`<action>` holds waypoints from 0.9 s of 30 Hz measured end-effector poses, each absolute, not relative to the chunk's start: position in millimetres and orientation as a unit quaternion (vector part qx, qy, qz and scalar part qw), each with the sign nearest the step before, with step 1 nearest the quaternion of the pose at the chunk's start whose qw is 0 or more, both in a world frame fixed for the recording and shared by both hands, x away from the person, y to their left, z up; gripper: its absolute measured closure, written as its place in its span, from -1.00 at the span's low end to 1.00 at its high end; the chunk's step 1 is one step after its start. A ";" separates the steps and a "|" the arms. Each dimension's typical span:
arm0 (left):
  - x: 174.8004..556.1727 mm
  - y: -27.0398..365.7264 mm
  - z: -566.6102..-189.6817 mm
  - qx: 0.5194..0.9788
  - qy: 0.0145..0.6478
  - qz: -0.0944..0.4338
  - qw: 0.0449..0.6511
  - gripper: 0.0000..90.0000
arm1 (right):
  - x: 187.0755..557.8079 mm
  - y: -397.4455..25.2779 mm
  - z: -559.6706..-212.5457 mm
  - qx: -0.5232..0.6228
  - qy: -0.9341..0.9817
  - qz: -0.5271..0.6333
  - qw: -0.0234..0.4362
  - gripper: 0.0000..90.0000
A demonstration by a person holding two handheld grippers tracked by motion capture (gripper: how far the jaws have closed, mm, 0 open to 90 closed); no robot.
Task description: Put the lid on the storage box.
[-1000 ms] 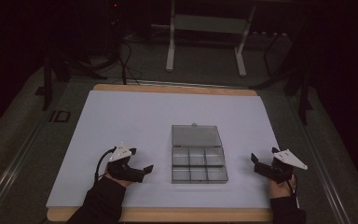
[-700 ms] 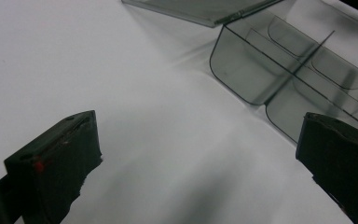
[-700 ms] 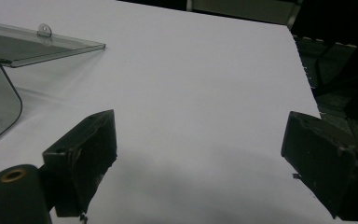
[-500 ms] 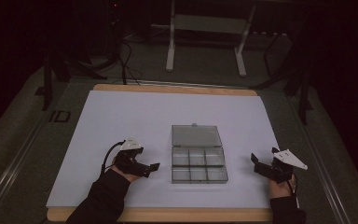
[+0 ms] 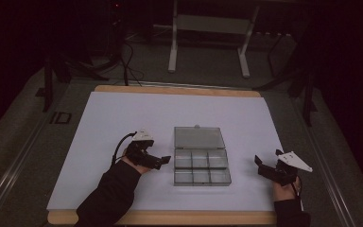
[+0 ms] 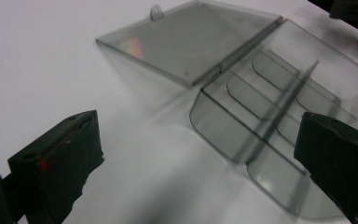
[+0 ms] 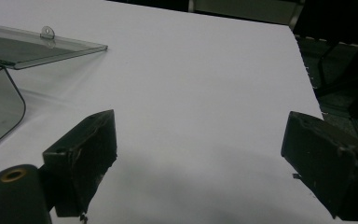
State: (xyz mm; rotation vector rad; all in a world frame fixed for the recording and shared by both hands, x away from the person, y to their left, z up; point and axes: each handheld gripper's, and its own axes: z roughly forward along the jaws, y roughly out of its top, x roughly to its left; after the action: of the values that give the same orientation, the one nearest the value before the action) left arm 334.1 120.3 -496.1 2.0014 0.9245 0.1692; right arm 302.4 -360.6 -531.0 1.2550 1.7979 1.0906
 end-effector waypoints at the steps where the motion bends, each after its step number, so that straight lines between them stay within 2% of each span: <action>1: 336.4 118.3 -494.4 0.809 0.373 0.069 0.449 -0.94 | 302.4 -360.7 -531.0 0.483 0.690 0.420 0.339 -0.77; 10: 361.7 97.3 -484.0 0.806 0.381 0.068 0.448 -0.87 | 302.3 -360.9 -531.0 0.481 0.691 0.420 0.339 -0.77; 13: 367.7 93.2 -482.1 0.802 0.381 0.071 0.455 -0.78 | 302.3 -361.0 -531.0 0.481 0.691 0.421 0.339 -0.77; 17: 378.6 87.7 -480.9 0.791 0.404 0.078 0.453 -0.69 | 302.3 -361.0 -531.0 0.481 0.691 0.421 0.339 -0.77; 27: 394.5 79.7 -484.3 0.781 0.444 0.061 0.436 -0.64 | 302.3 -360.7 -531.1 0.480 0.692 0.420 0.338 -0.77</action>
State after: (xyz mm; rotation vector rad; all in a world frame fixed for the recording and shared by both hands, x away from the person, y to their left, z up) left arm 394.5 79.7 -484.3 1.9434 1.1042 0.1525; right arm 302.3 -360.7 -531.1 1.2516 1.8017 1.0944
